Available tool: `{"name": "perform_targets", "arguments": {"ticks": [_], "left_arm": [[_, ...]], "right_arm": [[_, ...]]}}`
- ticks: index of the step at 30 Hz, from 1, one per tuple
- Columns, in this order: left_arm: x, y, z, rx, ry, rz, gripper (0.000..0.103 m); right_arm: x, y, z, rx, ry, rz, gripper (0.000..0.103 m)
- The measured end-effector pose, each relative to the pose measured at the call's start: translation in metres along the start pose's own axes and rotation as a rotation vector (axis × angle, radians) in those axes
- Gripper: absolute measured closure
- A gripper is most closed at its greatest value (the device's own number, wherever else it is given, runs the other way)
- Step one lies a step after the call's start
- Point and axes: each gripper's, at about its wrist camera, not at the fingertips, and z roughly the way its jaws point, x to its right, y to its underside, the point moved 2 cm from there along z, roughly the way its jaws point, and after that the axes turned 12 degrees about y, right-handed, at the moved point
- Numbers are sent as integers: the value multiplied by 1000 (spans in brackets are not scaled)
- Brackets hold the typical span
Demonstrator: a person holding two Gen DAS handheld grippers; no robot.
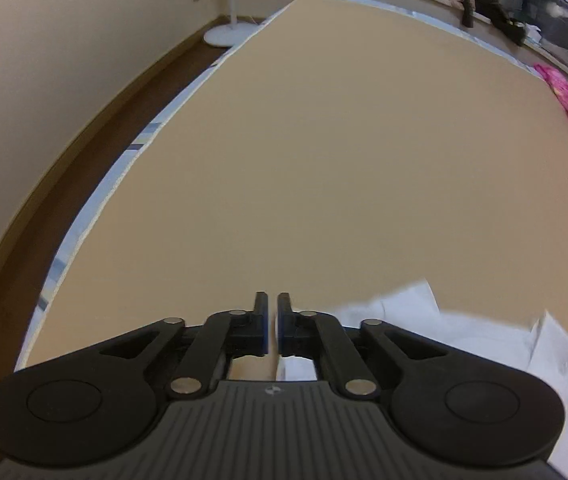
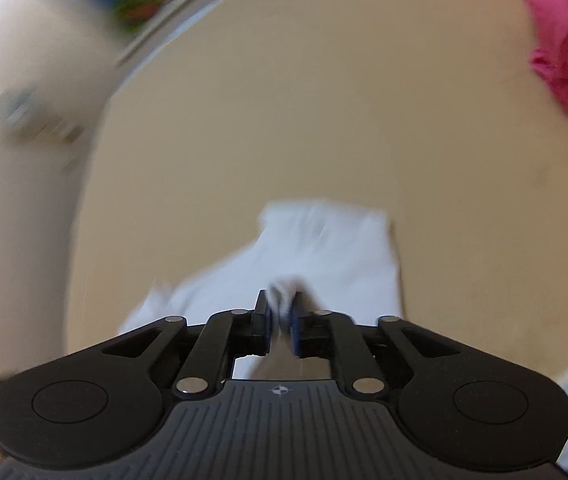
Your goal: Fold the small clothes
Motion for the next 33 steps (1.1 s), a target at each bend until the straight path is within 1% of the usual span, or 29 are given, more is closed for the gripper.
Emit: {"name": "perform_targets", "arguments": {"ticks": [1, 2, 3, 4, 5, 6, 8, 10, 12, 15, 18, 22, 24, 26, 28, 29, 31, 32, 33], "left_arm": [[-2, 0, 4, -19, 42, 8, 77], [-6, 8, 5, -38, 96, 27, 44], [-10, 23, 1, -41, 133, 50, 16], [-14, 41, -2, -29, 154, 82, 11], [-18, 61, -5, -16, 154, 121, 11], [-20, 79, -5, -23, 154, 164, 11], [-21, 115, -1, -63, 173, 247, 11], [-22, 146, 5, -91, 200, 299, 11], [-16, 171, 14, -128, 228, 336, 11], [-5, 202, 31, -175, 226, 389, 11], [2, 215, 47, -209, 213, 427, 11], [17, 208, 60, -219, 247, 416, 11], [23, 206, 62, -217, 264, 415, 11], [27, 204, 63, -212, 251, 415, 12], [30, 203, 64, -214, 236, 392, 12], [31, 203, 64, -215, 238, 383, 13], [35, 203, 61, -206, 233, 385, 28], [37, 205, 59, -208, 229, 390, 54], [38, 206, 56, -203, 217, 393, 94]], "right_arm": [[-1, -3, 9, -13, 30, -23, 65], [3, 0, 13, -20, 39, -41, 56], [8, 6, 11, -3, 24, -57, 48], [16, 15, 9, 25, -2, -83, 48], [22, 23, 8, 47, -14, -118, 47], [24, 32, 10, 71, -11, -156, 47], [36, 50, 16, 107, 16, -232, 47], [38, 61, 28, 112, 33, -268, 48], [41, 71, 35, 103, 39, -258, 48], [45, 82, 45, 77, 32, -234, 48], [38, 87, 47, 88, 37, -264, 48], [29, 81, 48, 154, 65, -315, 48], [19, 76, 56, 181, 85, -365, 48], [10, 72, 62, 194, 80, -421, 48], [-3, 68, 72, 194, 61, -474, 48], [-9, 66, 77, 191, 59, -494, 48], [-22, 65, 89, 188, 70, -542, 48], [-27, 66, 94, 179, 67, -574, 53], [-32, 68, 96, 183, 67, -604, 77]]}}
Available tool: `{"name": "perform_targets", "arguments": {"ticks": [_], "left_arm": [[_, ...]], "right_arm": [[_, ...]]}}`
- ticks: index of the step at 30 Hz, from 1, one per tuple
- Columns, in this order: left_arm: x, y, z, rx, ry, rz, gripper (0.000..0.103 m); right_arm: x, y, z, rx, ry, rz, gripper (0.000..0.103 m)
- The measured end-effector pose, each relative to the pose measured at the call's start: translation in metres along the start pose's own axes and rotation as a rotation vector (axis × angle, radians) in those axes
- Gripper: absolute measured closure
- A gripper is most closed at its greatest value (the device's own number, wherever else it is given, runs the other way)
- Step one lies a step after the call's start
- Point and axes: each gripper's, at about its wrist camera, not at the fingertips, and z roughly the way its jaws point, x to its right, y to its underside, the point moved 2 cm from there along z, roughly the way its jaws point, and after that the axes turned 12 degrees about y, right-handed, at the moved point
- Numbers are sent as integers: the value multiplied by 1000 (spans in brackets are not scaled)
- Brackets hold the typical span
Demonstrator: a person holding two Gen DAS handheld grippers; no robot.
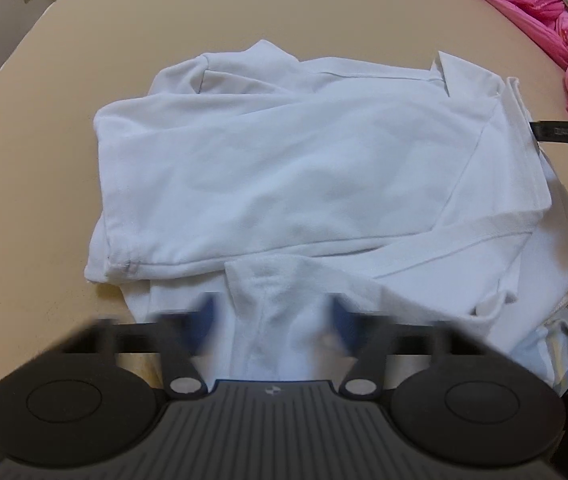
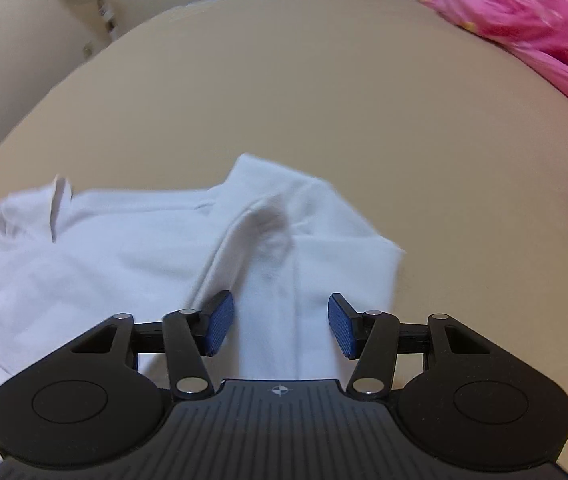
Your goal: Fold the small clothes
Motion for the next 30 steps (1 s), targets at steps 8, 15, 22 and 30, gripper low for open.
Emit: {"name": "perform_targets", "arguments": {"ticks": [8, 15, 22, 30], "left_arm": [[-4, 14, -77, 223, -76, -83, 99], [-7, 47, -155, 390, -160, -93, 99], [-5, 109, -181, 367, -137, -98, 99], [-17, 26, -181, 472, -133, -9, 99]], "right_arm": [[13, 15, -91, 202, -18, 81, 100], [45, 70, -202, 359, -43, 110, 100], [57, 136, -266, 403, -78, 26, 100], [61, 79, -248, 409, -76, 24, 100]]}}
